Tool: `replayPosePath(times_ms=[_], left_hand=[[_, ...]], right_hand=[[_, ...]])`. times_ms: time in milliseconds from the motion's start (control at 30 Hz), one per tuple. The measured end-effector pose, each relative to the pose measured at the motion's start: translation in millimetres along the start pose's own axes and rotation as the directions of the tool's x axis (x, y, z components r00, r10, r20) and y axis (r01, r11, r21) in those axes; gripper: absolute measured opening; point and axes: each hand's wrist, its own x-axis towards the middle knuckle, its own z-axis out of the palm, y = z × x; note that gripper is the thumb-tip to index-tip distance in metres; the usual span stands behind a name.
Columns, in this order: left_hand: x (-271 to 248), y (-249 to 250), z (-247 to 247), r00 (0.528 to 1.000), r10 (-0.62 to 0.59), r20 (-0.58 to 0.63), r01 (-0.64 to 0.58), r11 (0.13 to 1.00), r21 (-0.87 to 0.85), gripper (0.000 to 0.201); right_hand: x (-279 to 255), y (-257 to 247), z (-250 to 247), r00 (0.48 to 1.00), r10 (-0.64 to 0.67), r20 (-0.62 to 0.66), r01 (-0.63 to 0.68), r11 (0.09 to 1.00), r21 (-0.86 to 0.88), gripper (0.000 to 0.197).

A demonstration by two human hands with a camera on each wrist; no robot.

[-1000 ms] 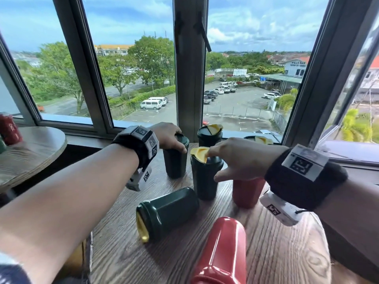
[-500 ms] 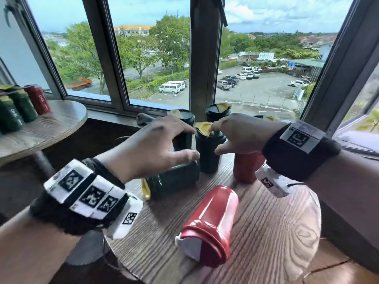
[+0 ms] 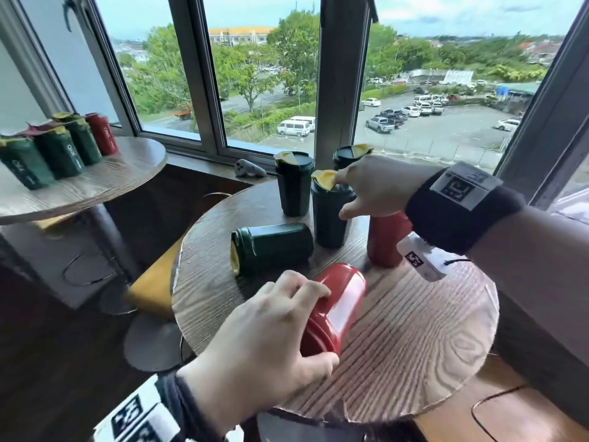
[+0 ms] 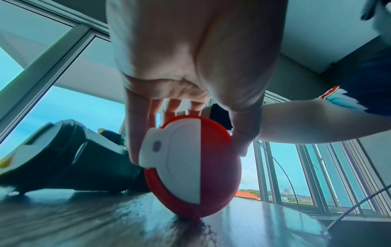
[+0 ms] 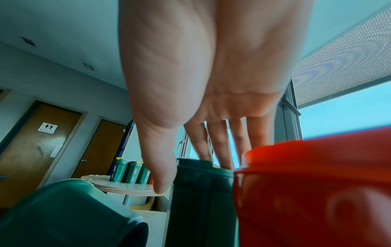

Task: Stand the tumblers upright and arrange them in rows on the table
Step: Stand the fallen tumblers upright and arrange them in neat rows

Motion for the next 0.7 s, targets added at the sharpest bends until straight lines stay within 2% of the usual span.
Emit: replayPosePath(times_ms=[267,400,500,633,700], left_hand=[[25.8,-5.6,-16.3,0.999,-0.053,-0.014,0.05,0.987,-0.15,0.064],[49.3,-6.1,-39.5,0.999,-0.038,0.029,0.044,0.966,-0.255,0.047],[82.0,-2.4,-63.6,0.998,-0.022,0.064,0.032,0.985,-0.169,0.036],[130.5,-1.3,-85.2,0.985,-0.044,0.165,0.051,0.998,-0.041,0.048],[144.4,-0.5,-87.1,0.97,-0.056,0.235,0.055,0.998,0.013,0.043]], right_hand=[[0.2,1.3,-2.1,1.0,0.008,0.002,-0.008,1.0,0.003,0.056],[0.6,0.7,-0.9,1.0,0.012,-0.002,-0.012,1.0,-0.006,0.056],[1.3,1.1,-1.7,1.0,0.017,0.0,-0.017,1.0,-0.003,0.057],[2.5,1.6,-4.9,1.0,0.016,0.004,-0.016,1.0,-0.01,0.053],[2.7,2.1,-4.7,1.0,0.015,0.008,-0.015,1.0,0.006,0.052]])
